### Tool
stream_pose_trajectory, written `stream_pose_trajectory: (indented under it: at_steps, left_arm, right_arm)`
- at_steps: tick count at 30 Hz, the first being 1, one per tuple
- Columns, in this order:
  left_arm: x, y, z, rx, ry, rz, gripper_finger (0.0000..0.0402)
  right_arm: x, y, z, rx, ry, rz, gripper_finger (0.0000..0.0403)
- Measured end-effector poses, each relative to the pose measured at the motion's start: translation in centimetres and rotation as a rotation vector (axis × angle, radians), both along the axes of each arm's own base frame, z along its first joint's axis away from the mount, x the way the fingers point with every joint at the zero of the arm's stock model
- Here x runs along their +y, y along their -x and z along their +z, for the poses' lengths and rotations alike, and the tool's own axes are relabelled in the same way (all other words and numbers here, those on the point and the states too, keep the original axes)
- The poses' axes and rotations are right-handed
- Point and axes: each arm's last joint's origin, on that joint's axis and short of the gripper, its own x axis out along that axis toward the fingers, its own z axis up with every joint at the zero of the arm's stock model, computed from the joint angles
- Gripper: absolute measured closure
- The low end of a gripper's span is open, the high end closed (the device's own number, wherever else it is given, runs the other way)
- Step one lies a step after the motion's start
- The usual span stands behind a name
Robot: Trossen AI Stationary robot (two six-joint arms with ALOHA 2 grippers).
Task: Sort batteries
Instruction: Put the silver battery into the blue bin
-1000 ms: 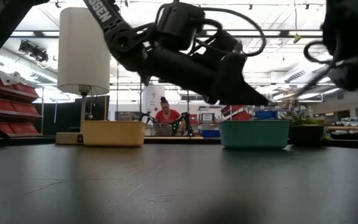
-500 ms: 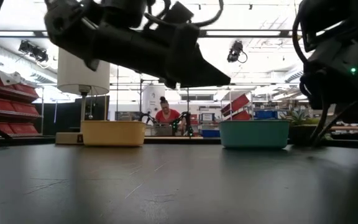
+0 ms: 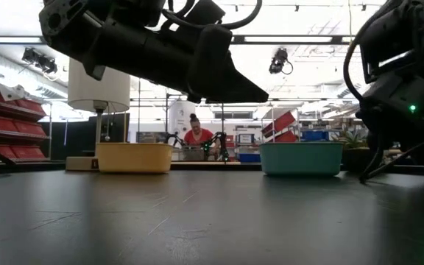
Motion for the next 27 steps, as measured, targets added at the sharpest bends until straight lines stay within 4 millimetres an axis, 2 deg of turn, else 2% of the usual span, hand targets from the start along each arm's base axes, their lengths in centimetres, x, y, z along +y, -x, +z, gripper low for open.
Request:
stream_pose_trajectory:
  at_steps: [4, 11, 18, 27]
  left_arm:
    - [0.0, 0.0, -0.1, 0.009, -0.003, 0.003, 0.0312]
    - [0.0, 0.0, -0.1, 0.010, -0.003, 0.003, 0.0312]
    - [0.0, 0.1, -0.4, 0.040, -0.011, 0.003, 0.0312]
    - [-0.4, 0.2, -0.4, 0.045, -0.012, -0.008, 0.0312]
  right_arm:
    - [0.0, 0.2, 0.0, -0.016, -0.015, -0.010, 0.0244]
    - [-1.1, 1.2, -1.1, -0.025, -0.025, -0.064, 0.0244]
    - [-1.4, 1.1, -1.1, -0.026, -0.025, -0.072, 0.0244]
    - [-2.7, 1.1, -1.2, -0.027, -0.022, -0.145, 0.0246]
